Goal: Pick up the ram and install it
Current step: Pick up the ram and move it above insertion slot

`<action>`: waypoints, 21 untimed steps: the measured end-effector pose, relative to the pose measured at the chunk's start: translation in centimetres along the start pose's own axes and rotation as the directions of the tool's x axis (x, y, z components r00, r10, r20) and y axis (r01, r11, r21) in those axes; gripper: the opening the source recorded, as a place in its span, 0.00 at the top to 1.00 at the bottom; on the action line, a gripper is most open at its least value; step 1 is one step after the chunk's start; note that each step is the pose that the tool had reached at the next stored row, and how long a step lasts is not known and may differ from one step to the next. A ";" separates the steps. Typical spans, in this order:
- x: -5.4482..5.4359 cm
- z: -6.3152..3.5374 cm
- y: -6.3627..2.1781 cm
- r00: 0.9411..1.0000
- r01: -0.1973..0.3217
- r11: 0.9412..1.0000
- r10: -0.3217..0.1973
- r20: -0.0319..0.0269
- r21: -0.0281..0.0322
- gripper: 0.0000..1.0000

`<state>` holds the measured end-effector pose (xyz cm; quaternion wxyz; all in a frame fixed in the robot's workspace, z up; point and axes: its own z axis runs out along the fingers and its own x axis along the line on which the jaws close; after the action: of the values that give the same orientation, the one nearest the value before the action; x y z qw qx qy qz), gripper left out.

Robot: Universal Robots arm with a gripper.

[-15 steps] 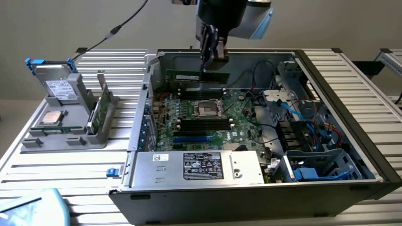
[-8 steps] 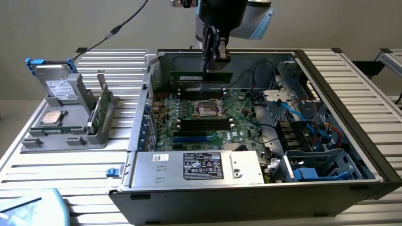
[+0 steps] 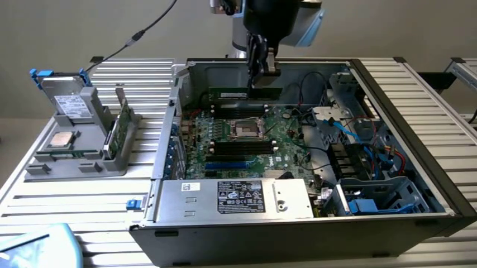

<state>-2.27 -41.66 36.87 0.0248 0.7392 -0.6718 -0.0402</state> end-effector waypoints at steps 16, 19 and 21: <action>0.0 1.76 -1.09 1.000 0.000 1.000 0.001 -0.001 0.012 0.86; -0.1 2.16 -1.53 1.000 -0.001 1.000 0.001 -0.001 0.012 0.86; -0.1 2.48 -1.80 1.000 -0.001 1.000 0.001 0.000 0.012 0.86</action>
<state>-0.73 -41.30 34.24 0.0203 0.7390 -0.6725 -0.0362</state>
